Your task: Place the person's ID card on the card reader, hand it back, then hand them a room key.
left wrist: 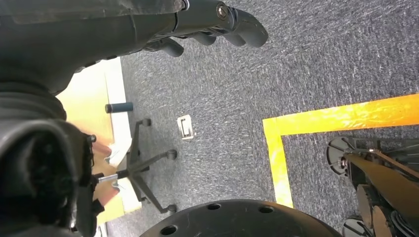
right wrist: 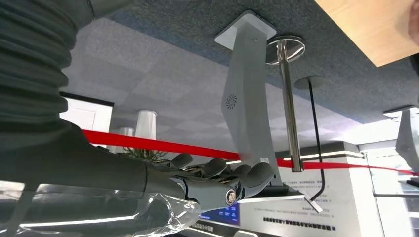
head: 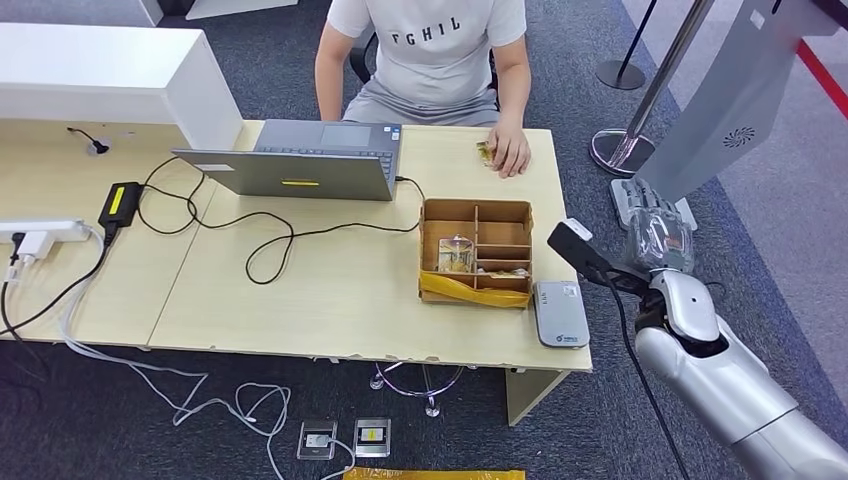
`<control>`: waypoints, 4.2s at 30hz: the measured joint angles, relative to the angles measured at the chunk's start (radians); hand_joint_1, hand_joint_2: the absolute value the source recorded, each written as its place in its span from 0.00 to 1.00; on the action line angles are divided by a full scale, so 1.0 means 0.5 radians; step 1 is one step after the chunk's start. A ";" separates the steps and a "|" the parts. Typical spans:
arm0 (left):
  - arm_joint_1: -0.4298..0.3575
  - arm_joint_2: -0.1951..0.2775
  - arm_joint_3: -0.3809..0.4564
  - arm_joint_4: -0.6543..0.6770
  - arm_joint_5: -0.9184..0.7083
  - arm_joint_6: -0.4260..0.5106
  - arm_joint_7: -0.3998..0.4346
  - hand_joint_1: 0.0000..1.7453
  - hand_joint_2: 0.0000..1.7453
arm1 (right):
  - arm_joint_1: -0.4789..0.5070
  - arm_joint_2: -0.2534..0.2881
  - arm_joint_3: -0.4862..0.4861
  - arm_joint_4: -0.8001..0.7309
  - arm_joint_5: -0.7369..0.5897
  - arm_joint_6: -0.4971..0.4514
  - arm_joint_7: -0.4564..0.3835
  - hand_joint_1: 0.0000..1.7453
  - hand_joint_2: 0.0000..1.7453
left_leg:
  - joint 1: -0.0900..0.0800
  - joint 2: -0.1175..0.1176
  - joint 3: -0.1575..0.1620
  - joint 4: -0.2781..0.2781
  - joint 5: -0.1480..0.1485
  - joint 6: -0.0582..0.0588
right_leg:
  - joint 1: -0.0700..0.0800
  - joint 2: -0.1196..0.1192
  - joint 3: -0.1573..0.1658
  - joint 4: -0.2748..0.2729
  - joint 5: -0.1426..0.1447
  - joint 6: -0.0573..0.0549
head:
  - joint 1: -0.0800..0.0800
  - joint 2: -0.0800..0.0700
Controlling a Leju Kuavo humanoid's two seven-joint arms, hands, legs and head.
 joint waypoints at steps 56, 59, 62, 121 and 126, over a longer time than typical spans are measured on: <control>-0.001 0.012 0.060 -0.001 0.067 0.104 -0.035 0.00 0.00 | 0.224 0.412 0.441 0.064 0.172 -0.323 -0.134 0.00 1.00 | 0.000 0.000 -0.002 -0.001 0.000 0.000 | 0.000 -0.001 0.000 0.000 0.000 0.000 | 0.000 0.000; -0.001 0.012 0.060 -0.001 0.074 0.104 -0.029 0.00 0.00 | 0.218 0.444 0.442 0.116 0.206 -0.324 -0.132 0.00 1.00 | 0.000 0.000 -0.002 -0.001 0.000 0.000 | 0.000 0.000 0.000 0.000 0.000 0.000 | 0.000 0.000; -0.001 0.012 0.061 -0.001 0.076 0.104 -0.026 0.00 0.00 | 0.212 0.469 0.441 0.156 0.212 -0.325 -0.131 0.00 1.00 | 0.000 0.000 -0.002 -0.001 0.000 0.000 | 0.000 -0.001 0.000 0.000 0.000 0.000 | 0.000 0.000; 0.000 0.002 0.060 -0.001 0.140 0.135 0.028 0.00 0.00 | 0.081 0.739 0.294 0.668 0.365 -0.324 -0.151 0.00 1.00 | 0.000 0.000 -0.001 -0.001 0.000 0.000 | 0.000 0.000 0.000 0.001 0.000 0.000 | 0.001 0.000; 0.000 0.002 0.059 -0.001 0.129 0.135 0.022 0.00 0.00 | 0.087 0.732 0.271 0.673 0.374 -0.321 -0.131 0.00 1.00 | 0.000 0.000 0.000 -0.001 0.000 0.000 | 0.000 0.000 0.000 0.001 0.000 0.000 | 0.001 0.000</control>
